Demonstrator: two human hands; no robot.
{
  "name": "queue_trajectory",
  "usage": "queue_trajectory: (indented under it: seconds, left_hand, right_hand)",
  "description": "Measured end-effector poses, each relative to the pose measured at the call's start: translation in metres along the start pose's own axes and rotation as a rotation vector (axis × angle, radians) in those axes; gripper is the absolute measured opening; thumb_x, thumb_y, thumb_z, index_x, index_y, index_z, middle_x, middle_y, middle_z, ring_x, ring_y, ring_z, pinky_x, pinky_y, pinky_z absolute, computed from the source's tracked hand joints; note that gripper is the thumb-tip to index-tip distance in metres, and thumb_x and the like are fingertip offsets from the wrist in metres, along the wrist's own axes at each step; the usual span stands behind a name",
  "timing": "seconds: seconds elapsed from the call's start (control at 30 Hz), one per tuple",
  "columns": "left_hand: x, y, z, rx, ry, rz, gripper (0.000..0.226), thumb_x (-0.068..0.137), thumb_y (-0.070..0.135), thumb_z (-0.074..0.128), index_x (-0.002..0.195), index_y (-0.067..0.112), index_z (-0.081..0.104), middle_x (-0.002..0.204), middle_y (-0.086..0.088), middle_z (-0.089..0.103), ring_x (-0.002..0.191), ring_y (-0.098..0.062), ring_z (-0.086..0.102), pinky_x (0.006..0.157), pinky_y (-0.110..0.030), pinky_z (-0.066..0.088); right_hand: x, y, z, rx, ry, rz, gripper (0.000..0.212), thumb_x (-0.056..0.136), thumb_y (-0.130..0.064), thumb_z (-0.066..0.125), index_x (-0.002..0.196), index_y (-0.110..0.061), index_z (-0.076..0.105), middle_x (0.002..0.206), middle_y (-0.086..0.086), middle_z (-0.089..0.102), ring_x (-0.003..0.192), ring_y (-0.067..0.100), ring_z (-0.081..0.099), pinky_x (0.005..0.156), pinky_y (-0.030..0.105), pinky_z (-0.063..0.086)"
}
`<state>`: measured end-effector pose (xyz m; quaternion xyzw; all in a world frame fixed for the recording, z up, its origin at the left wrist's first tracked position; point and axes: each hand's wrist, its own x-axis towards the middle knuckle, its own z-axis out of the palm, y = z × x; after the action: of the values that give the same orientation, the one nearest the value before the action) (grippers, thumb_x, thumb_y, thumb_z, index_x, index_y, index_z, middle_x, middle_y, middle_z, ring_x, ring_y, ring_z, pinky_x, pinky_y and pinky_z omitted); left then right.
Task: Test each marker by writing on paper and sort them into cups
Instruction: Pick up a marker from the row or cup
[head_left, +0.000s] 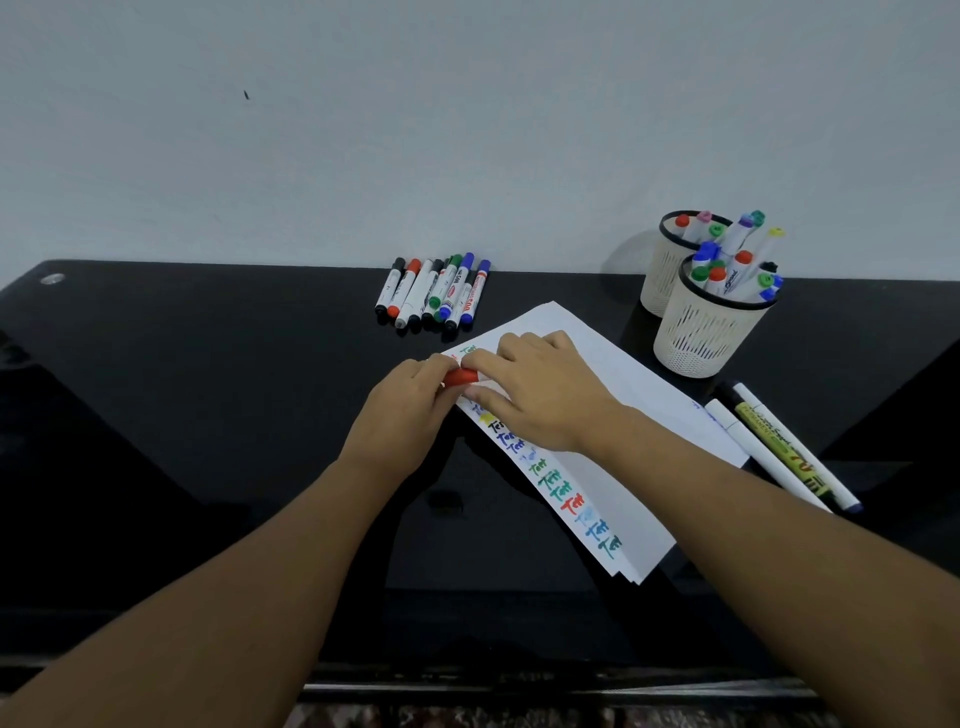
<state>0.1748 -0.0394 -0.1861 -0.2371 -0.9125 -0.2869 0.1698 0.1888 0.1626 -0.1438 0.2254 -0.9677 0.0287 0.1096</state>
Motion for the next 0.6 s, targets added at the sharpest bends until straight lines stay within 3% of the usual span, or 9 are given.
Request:
queue_trajectory:
  seconds: [0.13,0.33,0.6]
  left_hand:
    - [-0.001,0.000,0.000,0.025,0.026,0.056,0.021,0.100,0.025,0.063,0.116,0.011,0.069,0.088,-0.003,0.065,0.082,-0.018,0.055,0.069,-0.038,0.050]
    - [0.000,-0.001,0.002,0.039,0.004,0.098,0.024,0.100,0.024,0.064,0.119,0.010,0.071,0.095,-0.003,0.071,0.087,-0.018,0.058,0.071,-0.030,0.045]
    - [0.000,0.001,0.001,0.026,0.001,0.118,0.022,0.099,0.021,0.065,0.118,0.010,0.071,0.094,-0.003,0.071,0.087,-0.017,0.057,0.069,-0.031,0.045]
  right_hand:
    - [0.002,0.001,0.001,-0.085,0.016,-0.009,0.041,0.109,-0.055,0.022,0.125,-0.040,0.056,0.089,-0.008,0.059,0.083,0.016,0.054,0.083,0.040,0.034]
    - [0.000,0.005,0.014,-0.107,0.082,0.004,0.043,0.107,-0.060,0.026,0.105,-0.036,0.061,0.069,-0.009,0.058,0.065,0.016,0.056,0.073,0.036,0.037]
    - [0.003,0.011,0.008,-0.129,0.066,-0.039,0.060,0.100,-0.071,0.013,0.103,-0.035,0.062,0.065,-0.008,0.060,0.059,0.015,0.056,0.070,0.033,0.040]
